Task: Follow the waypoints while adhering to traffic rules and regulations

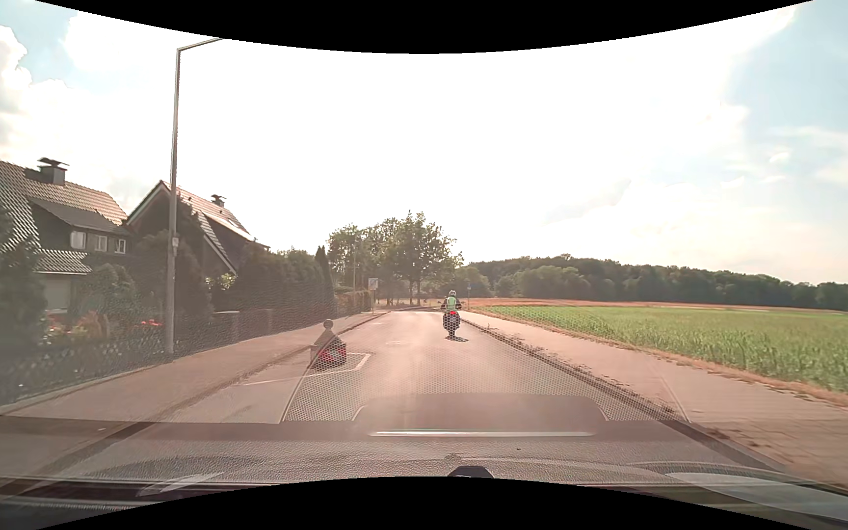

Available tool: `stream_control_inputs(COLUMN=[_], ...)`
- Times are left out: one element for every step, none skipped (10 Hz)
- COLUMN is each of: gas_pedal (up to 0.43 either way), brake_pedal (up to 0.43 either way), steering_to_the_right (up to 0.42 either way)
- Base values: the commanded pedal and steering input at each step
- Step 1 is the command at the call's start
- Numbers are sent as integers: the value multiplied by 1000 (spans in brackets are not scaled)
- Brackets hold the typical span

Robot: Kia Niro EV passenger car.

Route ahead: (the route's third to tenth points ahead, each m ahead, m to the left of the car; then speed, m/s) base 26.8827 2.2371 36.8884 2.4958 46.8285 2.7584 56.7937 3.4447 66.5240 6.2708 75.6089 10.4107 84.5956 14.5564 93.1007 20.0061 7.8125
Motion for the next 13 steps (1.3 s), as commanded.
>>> stream_control_inputs(gas_pedal=[150,150,150,150,150,150,150,150,150,150,150,150,150], brake_pedal=[0,0,0,0,0,0,0,0,0,0,0,0,0], steering_to_the_right=[19,18,18,15,13,12,11,10,8,2,-8,-9,-6])
